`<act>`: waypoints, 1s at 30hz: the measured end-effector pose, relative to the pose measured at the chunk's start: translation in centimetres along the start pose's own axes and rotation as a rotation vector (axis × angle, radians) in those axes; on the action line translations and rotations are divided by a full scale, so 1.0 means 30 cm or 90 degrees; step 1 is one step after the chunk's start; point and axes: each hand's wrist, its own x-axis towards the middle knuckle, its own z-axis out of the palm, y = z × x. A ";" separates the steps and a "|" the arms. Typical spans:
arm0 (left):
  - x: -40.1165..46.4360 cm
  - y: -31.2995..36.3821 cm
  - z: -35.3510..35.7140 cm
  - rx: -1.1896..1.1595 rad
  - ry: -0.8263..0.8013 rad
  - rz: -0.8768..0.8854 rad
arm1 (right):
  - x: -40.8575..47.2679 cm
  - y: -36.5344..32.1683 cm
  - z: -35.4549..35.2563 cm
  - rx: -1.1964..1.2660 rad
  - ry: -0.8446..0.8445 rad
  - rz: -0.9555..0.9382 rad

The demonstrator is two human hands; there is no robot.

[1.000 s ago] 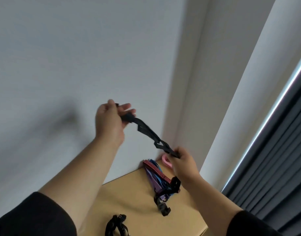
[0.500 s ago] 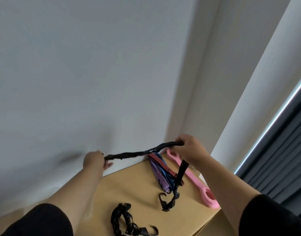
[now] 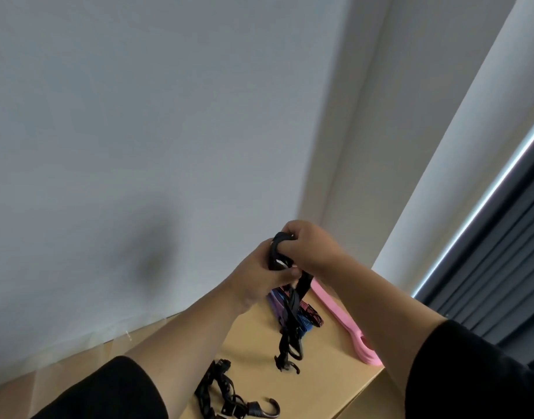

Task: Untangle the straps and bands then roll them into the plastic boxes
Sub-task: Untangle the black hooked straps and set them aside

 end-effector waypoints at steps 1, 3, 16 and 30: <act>0.012 -0.002 0.008 0.036 0.045 -0.031 | 0.001 -0.005 -0.015 0.002 0.008 0.005; 0.027 -0.055 -0.002 0.147 0.102 -0.121 | 0.002 -0.011 -0.050 0.012 0.002 0.010; -0.031 -0.275 -0.003 0.211 0.010 -0.202 | 0.005 -0.091 -0.069 0.289 0.007 -0.030; -0.100 -0.343 -0.019 0.394 -0.062 -0.246 | 0.018 -0.198 -0.079 0.325 0.007 -0.016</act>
